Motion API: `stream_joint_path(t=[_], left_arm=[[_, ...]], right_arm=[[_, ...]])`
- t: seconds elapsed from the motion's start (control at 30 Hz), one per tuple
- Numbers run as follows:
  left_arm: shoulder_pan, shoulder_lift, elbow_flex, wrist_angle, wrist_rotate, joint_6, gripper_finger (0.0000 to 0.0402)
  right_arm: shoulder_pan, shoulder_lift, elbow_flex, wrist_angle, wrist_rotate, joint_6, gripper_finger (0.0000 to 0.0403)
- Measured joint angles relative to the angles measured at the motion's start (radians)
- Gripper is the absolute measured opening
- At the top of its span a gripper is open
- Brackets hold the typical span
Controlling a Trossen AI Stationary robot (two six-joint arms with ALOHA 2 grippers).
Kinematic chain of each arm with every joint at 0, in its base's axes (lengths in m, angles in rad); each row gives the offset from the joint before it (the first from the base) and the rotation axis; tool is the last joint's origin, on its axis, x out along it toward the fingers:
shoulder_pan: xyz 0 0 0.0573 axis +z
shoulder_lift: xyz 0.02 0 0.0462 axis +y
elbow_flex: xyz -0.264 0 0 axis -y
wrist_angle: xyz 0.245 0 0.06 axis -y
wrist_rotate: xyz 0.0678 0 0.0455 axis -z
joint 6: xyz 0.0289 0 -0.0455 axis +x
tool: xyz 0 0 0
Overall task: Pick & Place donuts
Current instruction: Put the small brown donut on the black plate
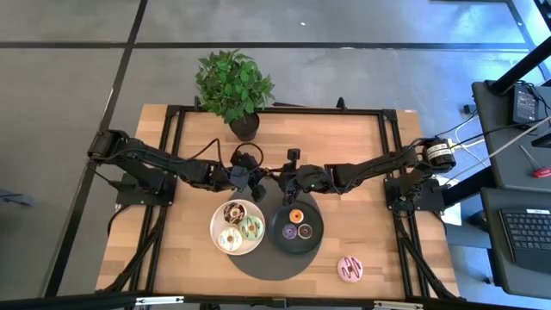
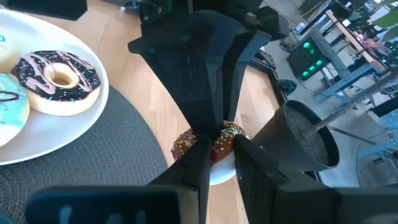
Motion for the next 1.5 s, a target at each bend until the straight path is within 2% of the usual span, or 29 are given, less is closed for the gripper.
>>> stream_joint_path(t=[0.37, 0.7, 1.23, 1.5], left_arm=[[0.0, 0.0, 0.0, -0.001, 0.006, 0.0, 0.003], [0.0, 0.0, 0.0, -0.002, 0.006, 0.037, 0.0047], [-0.006, -0.005, 0.0, 0.003, -0.017, 0.061, 0.0145], [-0.014, -0.035, 0.0, 0.004, -0.012, 0.074, 0.0161]], right_arm=[[0.0, 0.0, 0.0, -0.001, 0.004, 0.0, 0.0038], [-0.001, 0.0, 0.0, -0.002, 0.005, 0.0, 0.0033], [0.0, 0.0, -0.001, -0.007, 0.039, 0.001, 0.0032], [-0.002, 0.0, -0.001, -0.047, 0.057, 0.023, 0.0032]])
